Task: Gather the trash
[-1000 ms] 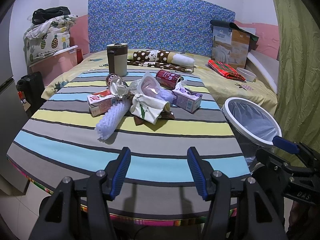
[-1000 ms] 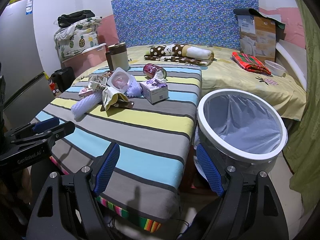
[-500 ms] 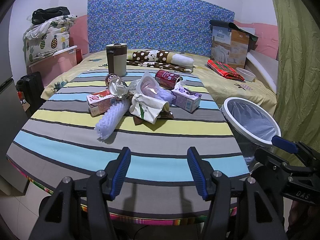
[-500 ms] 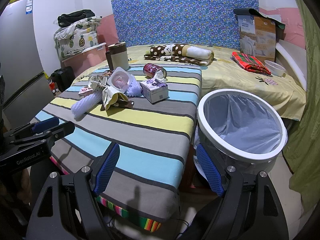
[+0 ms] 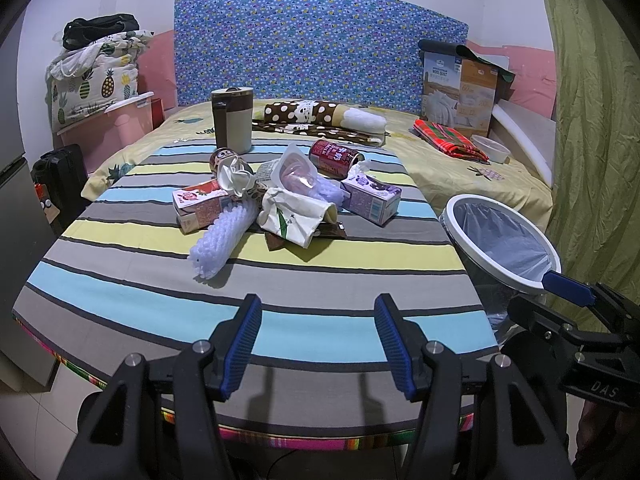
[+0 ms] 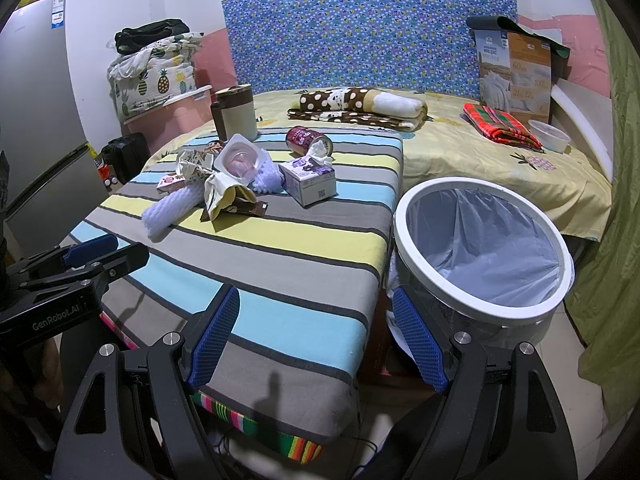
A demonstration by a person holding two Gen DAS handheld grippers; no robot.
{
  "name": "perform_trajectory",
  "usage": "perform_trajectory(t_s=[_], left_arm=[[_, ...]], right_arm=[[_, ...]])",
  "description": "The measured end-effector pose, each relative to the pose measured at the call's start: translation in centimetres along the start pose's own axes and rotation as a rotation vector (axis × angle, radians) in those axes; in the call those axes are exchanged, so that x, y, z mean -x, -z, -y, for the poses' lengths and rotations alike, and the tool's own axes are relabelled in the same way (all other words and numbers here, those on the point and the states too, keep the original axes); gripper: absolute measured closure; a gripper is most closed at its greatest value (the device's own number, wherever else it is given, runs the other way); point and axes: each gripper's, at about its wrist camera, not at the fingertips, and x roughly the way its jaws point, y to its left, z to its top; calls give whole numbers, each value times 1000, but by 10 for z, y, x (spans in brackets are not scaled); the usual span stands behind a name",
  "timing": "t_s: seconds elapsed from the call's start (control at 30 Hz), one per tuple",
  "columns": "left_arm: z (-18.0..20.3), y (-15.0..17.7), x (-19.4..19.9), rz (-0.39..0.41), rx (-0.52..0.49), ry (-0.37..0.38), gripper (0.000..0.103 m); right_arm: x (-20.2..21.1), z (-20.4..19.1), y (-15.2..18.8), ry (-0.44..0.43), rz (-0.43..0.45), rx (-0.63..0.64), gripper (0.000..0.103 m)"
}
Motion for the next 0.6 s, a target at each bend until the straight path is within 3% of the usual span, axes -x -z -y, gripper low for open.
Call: perform_trajectory(t_s=[0.6], left_arm=[[2,-2,2,3,-5,5,43]], right_arm=[[-2,0,1,2,-10,6,23]])
